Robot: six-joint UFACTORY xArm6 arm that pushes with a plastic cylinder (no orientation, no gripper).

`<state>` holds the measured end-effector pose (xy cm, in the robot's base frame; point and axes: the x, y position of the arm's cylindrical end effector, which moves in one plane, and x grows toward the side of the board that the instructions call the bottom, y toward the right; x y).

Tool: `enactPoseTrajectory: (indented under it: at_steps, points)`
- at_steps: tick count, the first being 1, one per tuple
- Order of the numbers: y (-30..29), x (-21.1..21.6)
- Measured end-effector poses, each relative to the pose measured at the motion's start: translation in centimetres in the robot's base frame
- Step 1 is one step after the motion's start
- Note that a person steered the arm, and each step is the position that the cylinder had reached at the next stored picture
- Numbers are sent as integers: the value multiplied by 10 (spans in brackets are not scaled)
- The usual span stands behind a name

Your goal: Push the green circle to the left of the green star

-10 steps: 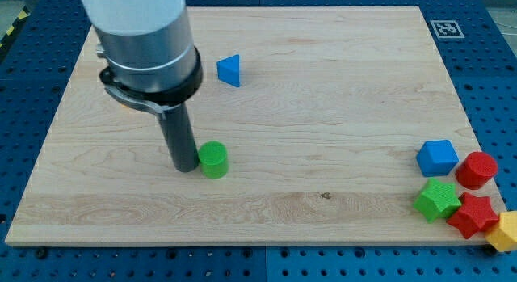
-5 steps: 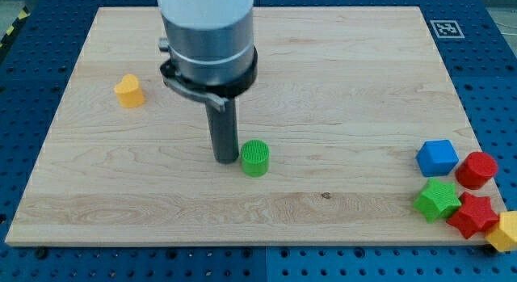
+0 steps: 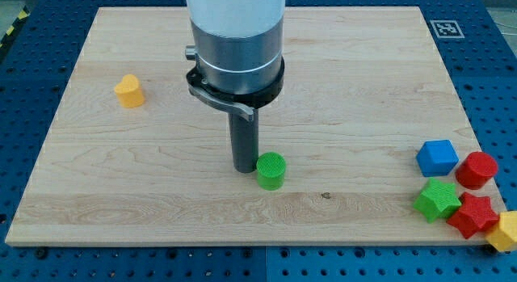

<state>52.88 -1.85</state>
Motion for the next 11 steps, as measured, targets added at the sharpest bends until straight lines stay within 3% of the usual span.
enactPoseTrajectory:
  at_steps: [3,9,11]
  points:
    - [61,11]
    - [69,54]
    - [120,54]
